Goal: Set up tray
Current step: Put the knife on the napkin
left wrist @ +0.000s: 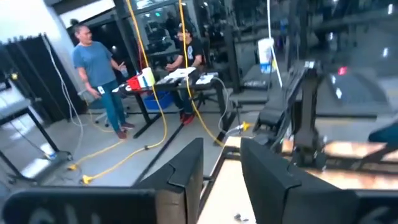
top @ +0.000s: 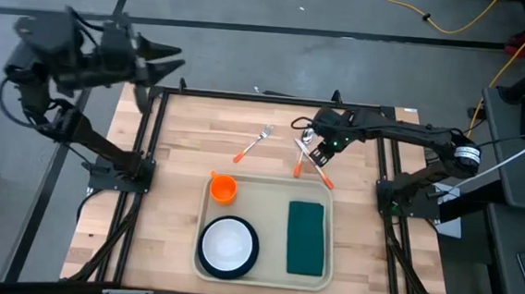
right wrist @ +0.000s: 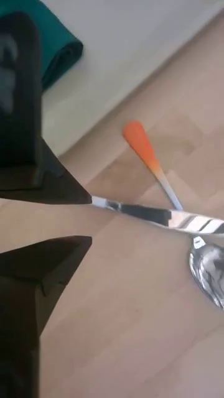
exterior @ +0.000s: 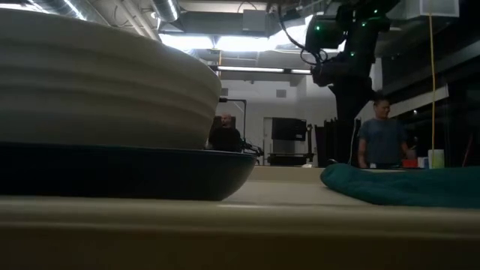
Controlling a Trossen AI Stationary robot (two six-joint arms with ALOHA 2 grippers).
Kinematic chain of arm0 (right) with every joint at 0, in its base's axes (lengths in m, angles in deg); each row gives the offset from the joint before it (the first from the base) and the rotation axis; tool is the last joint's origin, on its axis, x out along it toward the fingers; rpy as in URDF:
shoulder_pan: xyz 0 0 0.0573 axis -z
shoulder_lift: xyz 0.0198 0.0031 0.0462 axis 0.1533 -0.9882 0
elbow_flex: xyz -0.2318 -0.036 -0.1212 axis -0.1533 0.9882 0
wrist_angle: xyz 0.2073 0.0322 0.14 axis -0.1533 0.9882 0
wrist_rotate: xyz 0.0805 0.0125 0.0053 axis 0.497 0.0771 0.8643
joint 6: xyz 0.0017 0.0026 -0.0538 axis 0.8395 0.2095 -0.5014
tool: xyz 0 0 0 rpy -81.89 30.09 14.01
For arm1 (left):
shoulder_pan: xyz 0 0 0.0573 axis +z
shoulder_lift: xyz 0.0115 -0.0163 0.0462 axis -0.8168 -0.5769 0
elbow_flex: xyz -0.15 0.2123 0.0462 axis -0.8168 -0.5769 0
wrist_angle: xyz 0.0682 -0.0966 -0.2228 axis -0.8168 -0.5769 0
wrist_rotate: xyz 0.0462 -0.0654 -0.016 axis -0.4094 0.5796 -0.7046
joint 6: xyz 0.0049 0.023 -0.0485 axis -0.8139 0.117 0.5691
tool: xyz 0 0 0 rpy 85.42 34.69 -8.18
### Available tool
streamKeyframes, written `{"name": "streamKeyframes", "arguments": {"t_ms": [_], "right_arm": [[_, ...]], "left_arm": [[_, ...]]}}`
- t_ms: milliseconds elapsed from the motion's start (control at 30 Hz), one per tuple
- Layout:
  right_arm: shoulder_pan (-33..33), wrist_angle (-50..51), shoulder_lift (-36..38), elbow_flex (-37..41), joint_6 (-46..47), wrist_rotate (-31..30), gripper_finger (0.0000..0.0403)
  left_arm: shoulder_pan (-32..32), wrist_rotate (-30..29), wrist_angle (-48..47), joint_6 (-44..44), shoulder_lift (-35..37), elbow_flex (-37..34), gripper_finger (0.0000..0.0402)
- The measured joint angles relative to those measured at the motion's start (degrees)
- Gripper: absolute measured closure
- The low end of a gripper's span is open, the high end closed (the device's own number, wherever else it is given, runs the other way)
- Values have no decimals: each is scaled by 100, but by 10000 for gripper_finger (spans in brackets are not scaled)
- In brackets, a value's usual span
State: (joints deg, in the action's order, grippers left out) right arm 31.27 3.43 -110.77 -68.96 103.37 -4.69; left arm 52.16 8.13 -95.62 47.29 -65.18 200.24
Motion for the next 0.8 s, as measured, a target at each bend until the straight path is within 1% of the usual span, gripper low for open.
{"name": "streamKeyframes", "arguments": {"t_ms": [100, 167, 267, 367, 467, 533, 600, 667, 800], "right_arm": [[110, -11, -209, 0, -170, 8, 305], [110, -75, -437, 0, -258, 29, 305], [100, -157, -798, 0, -273, 89, 305], [96, -181, -1125, 0, -247, 195, 305], [88, -259, -1342, 0, -260, 575, 293], [88, -365, -1442, 0, -207, 1011, 272], [82, -476, -1485, 0, 5, 1209, 243], [78, -498, -1500, 0, 227, 1096, 210], [88, -556, -1506, 0, 527, 562, 150]], "left_arm": [[6, -13, -260, 215, 157, -8, 289], [41, -138, -523, 374, 276, -90, 288], [122, -191, -763, 672, 455, -323, 289], [130, -179, -783, 789, 667, -632, 292], [132, -182, -757, 788, 857, -903, 292], [132, -187, -756, 790, 973, -1064, 290], [131, -181, -751, 802, 1060, -1193, 288], [132, -180, -741, 856, 1151, -1327, 288], [132, -180, -715, 937, 1319, -1574, 288]]}}
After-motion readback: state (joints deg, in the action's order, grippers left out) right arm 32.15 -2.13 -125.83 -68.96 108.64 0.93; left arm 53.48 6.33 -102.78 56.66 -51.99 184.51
